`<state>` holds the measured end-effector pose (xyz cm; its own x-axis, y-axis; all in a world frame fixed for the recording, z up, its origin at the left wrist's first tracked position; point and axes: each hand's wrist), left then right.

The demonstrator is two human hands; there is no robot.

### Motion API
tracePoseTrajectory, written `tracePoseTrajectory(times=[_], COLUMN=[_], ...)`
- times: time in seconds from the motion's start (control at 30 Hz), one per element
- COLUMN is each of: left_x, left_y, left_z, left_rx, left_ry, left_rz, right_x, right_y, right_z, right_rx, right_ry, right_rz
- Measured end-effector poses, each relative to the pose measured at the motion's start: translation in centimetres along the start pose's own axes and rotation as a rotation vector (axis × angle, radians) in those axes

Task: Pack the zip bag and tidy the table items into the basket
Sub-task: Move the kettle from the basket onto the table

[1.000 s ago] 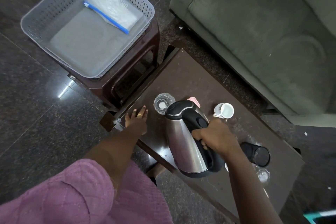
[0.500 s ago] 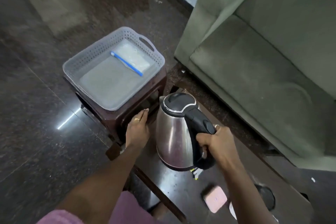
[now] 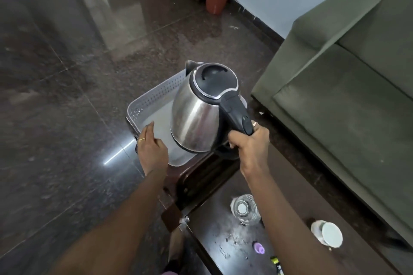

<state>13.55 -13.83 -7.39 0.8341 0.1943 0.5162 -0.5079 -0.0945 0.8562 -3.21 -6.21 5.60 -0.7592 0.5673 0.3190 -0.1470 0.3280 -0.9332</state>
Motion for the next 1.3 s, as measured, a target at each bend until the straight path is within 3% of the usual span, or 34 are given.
tracePoseTrajectory(times=[0.23,0.4,0.87,1.03,1.13,1.2,1.3], left_x=[-0.8,-1.2,-1.6,-2.0,-2.7,-3.2,-4.1], left_y=[-1.5,-2.1,-2.4,-1.7,-1.8,-2.2,-3.0], left_z=[1.4,1.8,1.3,-1.1,-4.4,-7.0,-10.4], left_rx=[-0.043,-0.036,-0.048,-0.151,-0.310,-0.407,-0.527], left_ry=[0.112,0.183,0.182,0.175,0.043,-0.118,-0.342], left_rz=[-0.034,-0.080,-0.094,-0.104,-0.118,-0.127,-0.122], right_x=[-7.1,-9.8,-11.3,-10.6,-8.6,-6.2,-2.4], right_y=[1.9,4.2,5.2,4.6,6.1,8.5,13.3], right_z=[3.2,3.6,4.0,3.9,2.7,1.2,-1.8], right_rx=[0.001,-0.026,-0.038,0.014,0.121,0.201,0.137], right_ry=[-0.129,-0.099,-0.150,-0.234,-0.270,-0.165,0.012], right_rz=[0.105,0.058,-0.066,-0.176,-0.258,-0.413,-0.745])
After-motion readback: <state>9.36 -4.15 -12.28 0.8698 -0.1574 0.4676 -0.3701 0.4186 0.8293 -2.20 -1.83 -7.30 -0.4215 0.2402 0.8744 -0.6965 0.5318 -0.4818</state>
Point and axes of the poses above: each hand's wrist, its own z-axis towards the middle knuckle, its own x-axis out of the back of the hand, y = z × x, and after that the axes turned 9 degrees about -z, right-handed
